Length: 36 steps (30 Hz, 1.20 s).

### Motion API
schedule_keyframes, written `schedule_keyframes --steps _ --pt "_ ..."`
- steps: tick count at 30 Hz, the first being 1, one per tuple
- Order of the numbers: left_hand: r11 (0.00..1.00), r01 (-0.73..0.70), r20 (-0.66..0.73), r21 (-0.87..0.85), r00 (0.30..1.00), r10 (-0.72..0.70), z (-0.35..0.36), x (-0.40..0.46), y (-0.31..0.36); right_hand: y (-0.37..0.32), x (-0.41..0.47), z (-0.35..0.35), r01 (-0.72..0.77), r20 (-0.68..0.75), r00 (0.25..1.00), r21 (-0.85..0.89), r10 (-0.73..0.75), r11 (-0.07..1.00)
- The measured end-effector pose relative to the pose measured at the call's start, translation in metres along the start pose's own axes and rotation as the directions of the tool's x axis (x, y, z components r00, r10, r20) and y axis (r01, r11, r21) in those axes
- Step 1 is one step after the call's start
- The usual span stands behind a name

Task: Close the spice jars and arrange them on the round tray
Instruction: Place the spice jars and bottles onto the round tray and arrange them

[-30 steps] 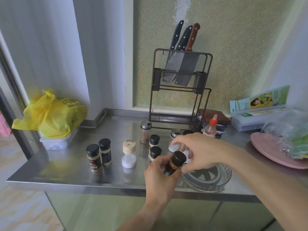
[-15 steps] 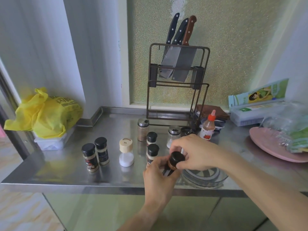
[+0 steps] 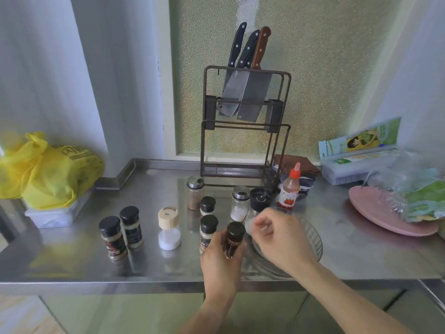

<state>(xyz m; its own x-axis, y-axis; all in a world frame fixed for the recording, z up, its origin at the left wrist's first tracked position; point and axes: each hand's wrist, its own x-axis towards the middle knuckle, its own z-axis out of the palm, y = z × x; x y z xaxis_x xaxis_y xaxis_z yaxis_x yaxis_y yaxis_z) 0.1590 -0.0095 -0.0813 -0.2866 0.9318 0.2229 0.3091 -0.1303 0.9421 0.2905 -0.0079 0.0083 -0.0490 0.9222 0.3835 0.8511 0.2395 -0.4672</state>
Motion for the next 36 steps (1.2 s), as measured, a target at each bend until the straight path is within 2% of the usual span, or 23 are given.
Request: schedule_keyframes --steps 3,5,7,10,15,18,20,24,26,27,29,31,33,36 --pt "0.999 -0.019 0.010 0.026 1.000 0.018 0.005 0.003 -0.006 0.023 0.013 -0.014 -0.164 -0.171 0.970 0.063 0.172 0.985" --pt "0.997 -0.034 0.016 0.069 0.999 0.033 0.007 0.004 -0.008 0.027 0.035 -0.030 -0.226 -0.196 0.949 0.124 0.247 0.966" --pt "0.992 -0.050 0.005 0.117 0.999 0.050 0.008 0.005 -0.011 0.024 0.066 -0.045 -0.248 -0.105 0.960 0.100 0.258 0.964" --pt "0.985 -0.079 0.007 0.153 0.997 0.079 0.012 0.006 -0.019 0.001 0.111 -0.047 -0.167 0.168 0.969 -0.093 0.181 0.982" --pt "0.973 -0.097 -0.007 0.208 0.995 0.101 0.016 0.004 -0.022 -0.027 0.162 -0.002 -0.006 0.494 0.845 -0.372 0.204 0.928" --pt "0.933 -0.134 -0.057 0.334 0.985 0.162 0.010 -0.002 -0.014 -0.029 0.171 0.022 0.042 0.547 0.805 -0.441 0.232 0.897" --pt "0.916 -0.210 -0.068 0.341 0.967 0.247 -0.005 -0.012 0.005 -0.028 0.172 0.031 0.052 0.540 0.809 -0.459 0.232 0.887" --pt "0.880 -0.457 -0.117 0.133 0.874 0.471 -0.052 -0.008 0.074 -0.025 0.173 0.038 0.050 0.523 0.816 -0.489 0.246 0.871" --pt "0.864 -0.503 -0.118 0.032 0.856 0.503 -0.069 0.026 0.102 -0.025 0.174 0.038 0.042 0.521 0.814 -0.493 0.256 0.869" --pt "0.870 -0.489 -0.109 0.062 0.863 0.493 -0.074 0.051 0.108 -0.025 0.175 0.039 0.049 0.532 0.807 -0.494 0.257 0.868" --pt "0.876 -0.402 -0.024 0.268 0.906 0.423 -0.077 0.114 0.108 -0.025 0.175 0.040 0.069 0.558 0.788 -0.501 0.261 0.863" --pt "0.794 -0.283 0.168 0.538 0.959 0.227 -0.073 0.173 0.091 -0.024 0.175 0.044 0.051 0.559 0.780 -0.505 0.281 0.862" --pt "0.680 -0.277 0.325 0.678 0.944 0.061 -0.067 0.214 0.070 -0.021 0.176 0.050 0.037 0.559 0.777 -0.501 0.291 0.865" --pt "0.606 -0.338 0.479 0.720 0.874 -0.082 -0.055 0.244 0.048 -0.016 0.180 0.054 0.024 0.548 0.786 -0.492 0.287 0.870"
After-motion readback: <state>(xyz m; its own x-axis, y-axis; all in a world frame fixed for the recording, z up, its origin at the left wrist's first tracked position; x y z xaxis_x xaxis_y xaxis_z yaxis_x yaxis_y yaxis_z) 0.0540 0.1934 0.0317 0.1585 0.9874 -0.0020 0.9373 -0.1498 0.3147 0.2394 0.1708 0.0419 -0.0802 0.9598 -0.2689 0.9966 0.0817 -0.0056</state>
